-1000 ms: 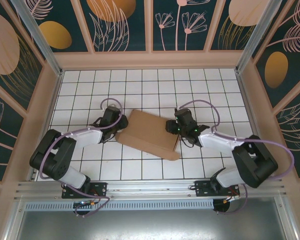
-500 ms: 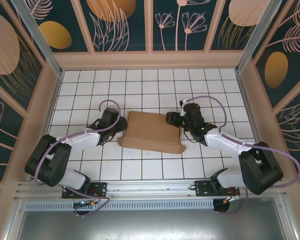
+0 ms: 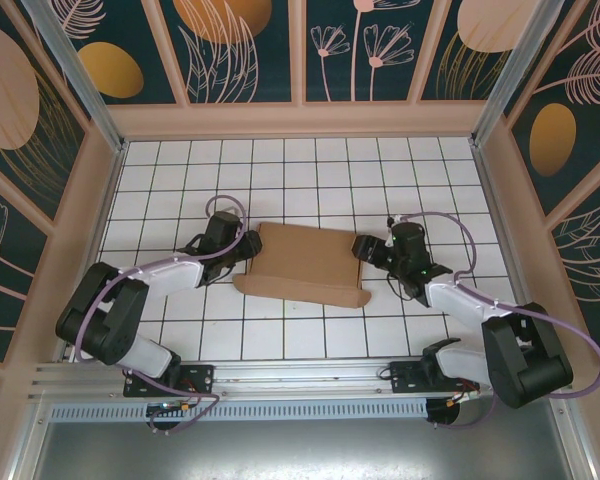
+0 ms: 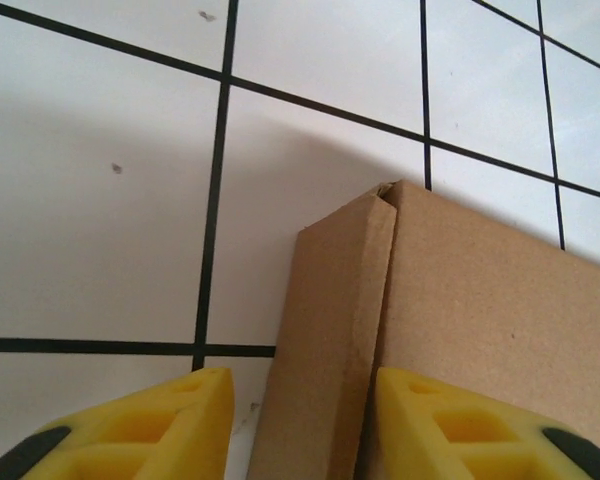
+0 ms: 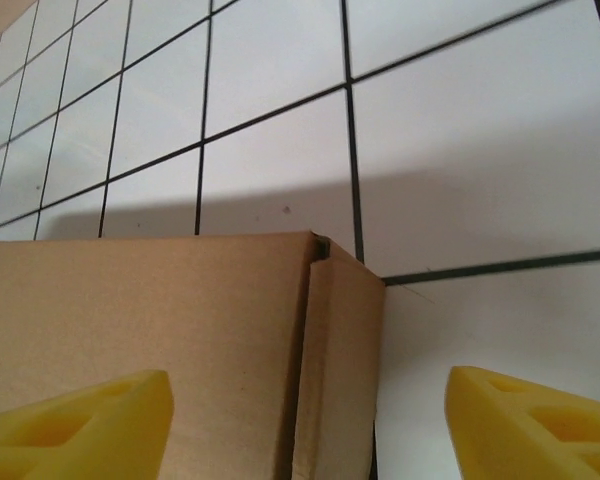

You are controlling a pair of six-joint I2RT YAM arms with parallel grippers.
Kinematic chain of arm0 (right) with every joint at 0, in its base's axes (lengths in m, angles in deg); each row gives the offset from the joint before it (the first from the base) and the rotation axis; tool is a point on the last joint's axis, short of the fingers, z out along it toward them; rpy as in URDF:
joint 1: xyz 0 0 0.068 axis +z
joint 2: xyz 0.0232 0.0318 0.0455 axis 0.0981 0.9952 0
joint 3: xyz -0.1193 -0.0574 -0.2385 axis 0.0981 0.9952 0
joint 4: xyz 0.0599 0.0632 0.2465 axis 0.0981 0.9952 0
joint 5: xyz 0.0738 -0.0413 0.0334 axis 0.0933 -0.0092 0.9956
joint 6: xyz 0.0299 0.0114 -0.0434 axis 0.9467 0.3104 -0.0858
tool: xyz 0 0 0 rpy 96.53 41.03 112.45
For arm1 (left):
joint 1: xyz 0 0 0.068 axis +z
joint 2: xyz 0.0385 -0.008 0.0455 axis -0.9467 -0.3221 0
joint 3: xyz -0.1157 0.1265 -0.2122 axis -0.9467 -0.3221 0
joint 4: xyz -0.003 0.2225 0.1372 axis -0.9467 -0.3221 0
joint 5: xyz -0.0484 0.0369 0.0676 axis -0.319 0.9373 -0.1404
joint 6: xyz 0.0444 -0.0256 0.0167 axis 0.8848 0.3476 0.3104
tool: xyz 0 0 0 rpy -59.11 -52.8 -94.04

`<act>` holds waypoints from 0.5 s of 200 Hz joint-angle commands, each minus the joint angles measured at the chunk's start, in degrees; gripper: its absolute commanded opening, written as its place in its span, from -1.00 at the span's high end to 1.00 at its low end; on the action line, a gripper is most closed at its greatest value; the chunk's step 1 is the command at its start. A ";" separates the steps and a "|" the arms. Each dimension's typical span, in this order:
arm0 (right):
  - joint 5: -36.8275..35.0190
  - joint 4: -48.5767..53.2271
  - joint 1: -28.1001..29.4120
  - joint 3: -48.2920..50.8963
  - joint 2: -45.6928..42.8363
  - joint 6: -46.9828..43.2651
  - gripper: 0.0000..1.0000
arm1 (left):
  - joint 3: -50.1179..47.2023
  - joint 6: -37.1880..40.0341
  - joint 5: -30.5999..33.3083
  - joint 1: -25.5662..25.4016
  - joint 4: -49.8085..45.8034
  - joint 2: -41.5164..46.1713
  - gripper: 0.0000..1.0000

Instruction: Fold the paper box

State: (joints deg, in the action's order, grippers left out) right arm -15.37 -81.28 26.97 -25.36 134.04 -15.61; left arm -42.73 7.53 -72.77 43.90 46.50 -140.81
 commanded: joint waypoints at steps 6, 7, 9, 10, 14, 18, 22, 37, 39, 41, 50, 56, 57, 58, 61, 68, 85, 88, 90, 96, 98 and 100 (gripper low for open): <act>5.75 -4.55 -2.12 1.92 1.14 3.15 -0.58 | -2.29 -1.27 -4.63 0.89 5.38 -3.33 0.33; 5.84 -4.64 -2.20 1.96 1.20 3.21 -0.58 | -2.40 -1.32 -4.74 0.96 5.48 -3.40 0.34; 6.03 -4.82 -2.27 2.09 1.35 3.32 -0.58 | -2.62 -1.62 -5.00 1.12 5.67 -3.51 0.36; 6.15 -4.91 -2.32 2.08 1.39 3.39 -0.59 | -2.74 -1.72 -5.19 1.25 5.76 -3.53 0.37; 6.43 -5.24 -2.49 2.36 1.60 3.59 -0.59 | -3.20 -2.23 -5.67 1.57 6.21 -3.71 0.41; 6.72 -5.58 -2.67 2.57 1.81 3.77 -0.60 | -3.78 -2.74 -6.16 1.88 6.66 -3.79 0.45; 7.28 -6.05 -2.80 2.81 2.08 3.91 -0.61 | -4.48 -3.37 -6.61 2.16 7.31 -3.77 0.49; 9.61 -7.64 -3.42 3.41 3.28 4.81 -0.66 | -7.15 -5.36 -8.70 2.95 10.27 -3.73 0.58; 9.85 -7.88 -3.55 3.51 3.45 4.95 -0.66 | -7.45 -5.51 -8.93 3.07 10.60 -3.73 0.60; 10.07 -8.07 -3.69 3.62 3.61 5.10 -0.66 | -7.62 -5.72 -9.08 3.12 10.90 -3.73 0.61; 11.09 -9.08 -4.07 3.98 4.41 5.91 -0.67 | -8.49 -6.11 -9.82 3.46 11.55 -3.87 0.67; 11.84 -9.86 -4.44 4.22 5.08 6.40 -0.68 | -9.02 -6.35 -10.32 3.85 12.07 -3.82 0.70; 11.96 -9.98 -4.59 4.29 5.15 6.55 -0.68 | -9.11 -6.41 -10.40 3.89 12.12 -3.81 0.70; 12.15 -10.08 -4.66 4.33 5.22 6.67 -0.68 | -9.24 -6.48 -10.44 3.95 12.19 -3.81 0.71; 12.57 -10.55 -4.88 4.48 5.54 7.03 -0.68 | -9.47 -6.67 -10.70 4.22 12.41 -3.82 0.72; 13.99 -11.89 -5.50 4.91 6.23 7.98 -0.68 | -10.25 -6.95 -11.40 5.00 13.04 -3.73 0.75; 17.74 -15.63 -7.10 5.82 8.02 10.39 -0.72 | -12.55 -8.58 -14.06 7.73 15.46 -3.56 0.82; 18.55 -16.36 -7.30 5.97 8.35 10.74 -0.72 | -12.97 -8.91 -14.68 8.21 16.12 -3.55 0.83; 19.03 -16.80 -7.46 6.06 8.61 11.01 -0.73 | -13.22 -9.10 -15.11 8.54 16.57 -3.55 0.83; 20.65 -18.28 -7.81 6.19 9.33 11.62 -0.74 | -13.96 -9.52 -16.08 9.39 17.52 -3.74 0.84; 21.14 -18.64 -7.87 6.20 9.58 11.78 -0.75 | -14.12 -9.71 -16.40 9.60 17.82 -3.79 0.84; 21.59 -19.13 -7.96 6.21 9.80 11.97 -0.75 | -14.30 -9.78 -16.66 9.92 17.98 -3.87 0.85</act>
State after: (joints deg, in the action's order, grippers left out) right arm -1.43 -92.63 20.52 -20.31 141.38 -7.87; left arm -52.37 0.79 -85.57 50.50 67.68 -142.59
